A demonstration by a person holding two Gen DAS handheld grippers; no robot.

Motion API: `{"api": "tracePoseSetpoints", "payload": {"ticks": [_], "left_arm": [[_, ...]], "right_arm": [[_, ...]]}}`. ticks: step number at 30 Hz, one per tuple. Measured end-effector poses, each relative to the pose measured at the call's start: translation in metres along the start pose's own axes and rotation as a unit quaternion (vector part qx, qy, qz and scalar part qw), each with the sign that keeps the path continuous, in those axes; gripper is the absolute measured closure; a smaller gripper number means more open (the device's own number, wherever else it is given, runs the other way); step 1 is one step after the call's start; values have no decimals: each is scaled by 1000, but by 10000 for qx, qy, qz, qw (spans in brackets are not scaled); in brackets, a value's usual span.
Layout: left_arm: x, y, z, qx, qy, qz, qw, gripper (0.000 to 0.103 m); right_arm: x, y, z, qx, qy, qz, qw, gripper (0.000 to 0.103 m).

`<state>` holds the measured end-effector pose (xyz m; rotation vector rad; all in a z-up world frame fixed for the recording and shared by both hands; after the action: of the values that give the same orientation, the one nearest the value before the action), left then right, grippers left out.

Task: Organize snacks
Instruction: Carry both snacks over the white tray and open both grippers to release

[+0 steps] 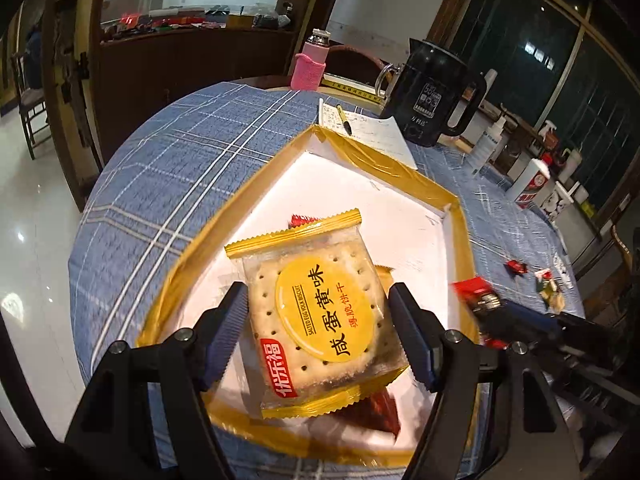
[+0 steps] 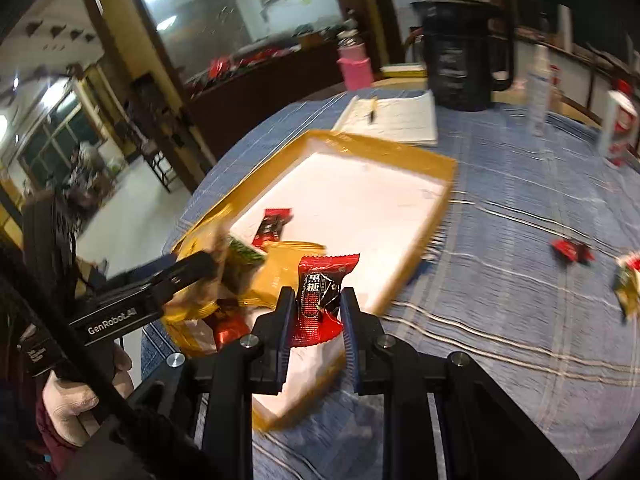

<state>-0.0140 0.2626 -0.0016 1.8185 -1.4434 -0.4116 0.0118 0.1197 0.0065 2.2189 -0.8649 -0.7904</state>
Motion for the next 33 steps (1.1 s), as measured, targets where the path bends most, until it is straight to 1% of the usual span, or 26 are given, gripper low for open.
{"api": "tracePoseSetpoints", "payload": {"ticks": [2, 5, 8, 15, 17, 18, 21, 25, 27, 30, 33], "left_arm": [[-3, -6, -3, -10, -46, -78, 10000, 30], [-12, -14, -7, -62, -71, -175, 9998, 30], [-15, -19, -9, -77, -78, -171, 9998, 30], [-9, -23, -14, -46, -233, -192, 9995, 30], [-5, -23, -15, -47, -244, -126, 9996, 30], [-4, -23, -14, -55, -239, -96, 9997, 30], [-2, -18, -14, -1, -219, -4, 9998, 30], [1, -4, -15, 99, -225, 34, 9997, 30], [5, 3, -14, 148, -252, 40, 9996, 29], [13, 19, -11, 307, -345, -48, 9989, 23], [20, 37, -5, 478, -417, -242, 9977, 22]], "right_arm": [[-2, -18, -3, -94, 81, 114, 9999, 81], [3, -35, -3, -195, 148, 295, 9993, 81], [9, -45, -2, -287, 102, 369, 9989, 81], [21, -57, -2, -371, 9, 542, 9978, 81], [21, -58, -3, -363, 8, 541, 9979, 80], [21, -58, -3, -356, -1, 527, 9980, 77], [19, -54, -4, -265, -65, 464, 9986, 76], [12, -44, -6, -117, -17, 411, 9991, 76], [9, -37, -6, -36, 2, 388, 9992, 75], [7, -25, -6, 93, -37, 359, 9993, 74], [11, -12, -3, 207, -135, 339, 9991, 74]]}}
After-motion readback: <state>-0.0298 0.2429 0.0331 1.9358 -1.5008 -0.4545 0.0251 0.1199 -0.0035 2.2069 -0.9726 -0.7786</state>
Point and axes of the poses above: each gripper's, at about its wrist camera, not at the fingertips, and y roughly against the way its jaws point, x to its right, z to its underside, the point moved 9 cm from there along -y, roughly the way its jaws point, and after that the axes turned 6 degrees about -z, right-handed, at the moved point
